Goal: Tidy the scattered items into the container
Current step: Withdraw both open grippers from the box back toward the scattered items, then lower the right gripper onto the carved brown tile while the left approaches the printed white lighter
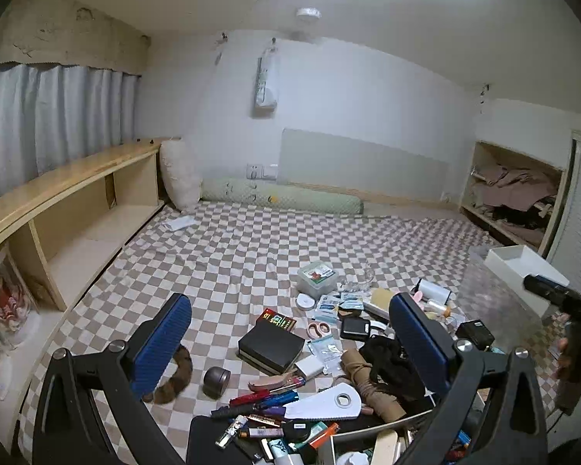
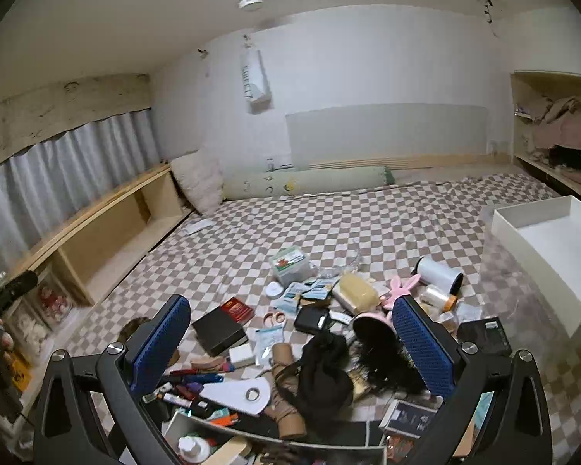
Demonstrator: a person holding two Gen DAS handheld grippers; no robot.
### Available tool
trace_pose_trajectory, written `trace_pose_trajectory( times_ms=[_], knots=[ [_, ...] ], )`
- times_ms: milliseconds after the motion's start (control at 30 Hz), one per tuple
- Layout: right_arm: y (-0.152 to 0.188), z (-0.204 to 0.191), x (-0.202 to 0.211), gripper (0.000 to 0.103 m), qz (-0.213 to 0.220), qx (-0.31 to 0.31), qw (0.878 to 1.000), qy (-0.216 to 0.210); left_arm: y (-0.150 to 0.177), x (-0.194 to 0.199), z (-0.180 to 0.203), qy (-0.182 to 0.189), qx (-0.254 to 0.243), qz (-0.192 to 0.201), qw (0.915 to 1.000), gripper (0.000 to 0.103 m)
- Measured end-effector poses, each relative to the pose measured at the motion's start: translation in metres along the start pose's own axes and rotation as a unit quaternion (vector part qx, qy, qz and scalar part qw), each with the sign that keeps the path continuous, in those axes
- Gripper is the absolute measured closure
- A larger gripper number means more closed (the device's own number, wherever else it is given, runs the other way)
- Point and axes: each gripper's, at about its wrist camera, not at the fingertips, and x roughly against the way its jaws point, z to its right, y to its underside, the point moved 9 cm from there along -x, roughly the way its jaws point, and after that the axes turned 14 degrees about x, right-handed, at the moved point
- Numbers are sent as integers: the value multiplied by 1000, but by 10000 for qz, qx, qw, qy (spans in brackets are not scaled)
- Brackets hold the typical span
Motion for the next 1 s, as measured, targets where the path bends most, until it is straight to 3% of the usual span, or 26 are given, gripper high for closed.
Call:
trace_pose_trajectory(
  times_ms=[233, 533, 733, 1000],
  knots=[
    [9, 35, -21, 0, -447, 173, 9972, 583, 22, -53, -40, -422, 177, -648, 9968, 0],
    [96, 121, -48, 0, -1592, -192, 9801, 1169, 81, -100, -127, -1206, 304, -1411, 9822, 2],
    [158, 169, -50, 0, -2378, -289, 9601, 1441, 114, -108, -161, -1296, 490, -1758, 9746, 2],
    [227, 192, -51, 23, -3161, -593, 9381, 1288, 152, -117, -178, -1510, 155, -2158, 9646, 4]
  ],
)
